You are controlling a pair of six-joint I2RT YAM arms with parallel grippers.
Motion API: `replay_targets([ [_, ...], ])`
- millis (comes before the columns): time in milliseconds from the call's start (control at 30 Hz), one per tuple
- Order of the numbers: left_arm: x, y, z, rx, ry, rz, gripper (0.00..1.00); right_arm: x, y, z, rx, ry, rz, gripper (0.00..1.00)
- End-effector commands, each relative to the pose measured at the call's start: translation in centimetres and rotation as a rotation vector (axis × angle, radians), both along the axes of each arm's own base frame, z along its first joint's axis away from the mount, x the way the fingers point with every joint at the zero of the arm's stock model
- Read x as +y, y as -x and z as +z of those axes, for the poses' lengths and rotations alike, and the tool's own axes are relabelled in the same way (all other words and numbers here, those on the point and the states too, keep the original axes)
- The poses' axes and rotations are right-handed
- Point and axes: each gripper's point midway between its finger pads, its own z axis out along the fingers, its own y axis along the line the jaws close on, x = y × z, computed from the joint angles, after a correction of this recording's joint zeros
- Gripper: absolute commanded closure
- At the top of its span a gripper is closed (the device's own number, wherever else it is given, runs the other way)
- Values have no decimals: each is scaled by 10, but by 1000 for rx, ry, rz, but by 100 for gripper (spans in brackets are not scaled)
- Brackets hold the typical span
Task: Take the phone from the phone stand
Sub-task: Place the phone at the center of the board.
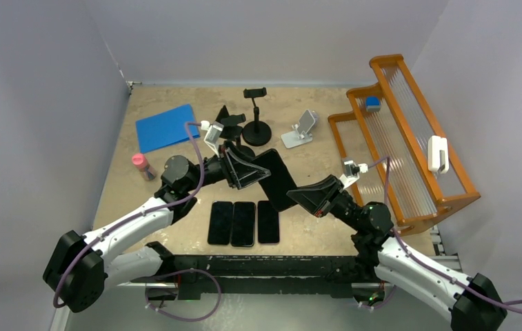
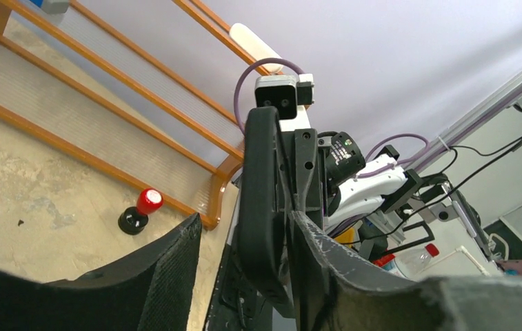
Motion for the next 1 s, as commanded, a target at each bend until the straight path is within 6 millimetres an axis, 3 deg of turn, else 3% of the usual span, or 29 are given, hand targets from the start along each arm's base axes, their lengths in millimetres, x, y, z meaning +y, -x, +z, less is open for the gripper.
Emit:
replay_targets([
  [0, -1, 12, 33, -66, 87, -60, 59, -12, 11, 60, -162, -145, -26, 100],
  [67, -3, 16, 33, -54, 91, -91, 66, -11, 10, 59, -163, -139, -26, 100],
  [267, -3, 21, 33, -23, 82, -120, 100, -2, 11, 55, -181, -65, -9, 99],
  [367, -1, 23, 30, -23, 51, -120, 100, 8, 13, 55, -212, 32, 22, 52],
  [400, 0, 26, 30, -28, 48, -127, 100, 11, 13, 55, -222, 65, 32, 43],
  [500, 3, 37, 32, -55, 34, -161, 100, 14, 14, 57, -250, 147, 41, 27],
  [667, 9, 56, 33, -103, -5, -227, 100, 19, 17, 60, -295, 280, 74, 25],
  [800, 14, 73, 39, -167, -20, -285, 100, 19, 21, 54, -304, 346, 99, 31],
  [967, 15, 80, 45, -193, -38, -328, 100, 22, 34, 50, -310, 336, 183, 35],
])
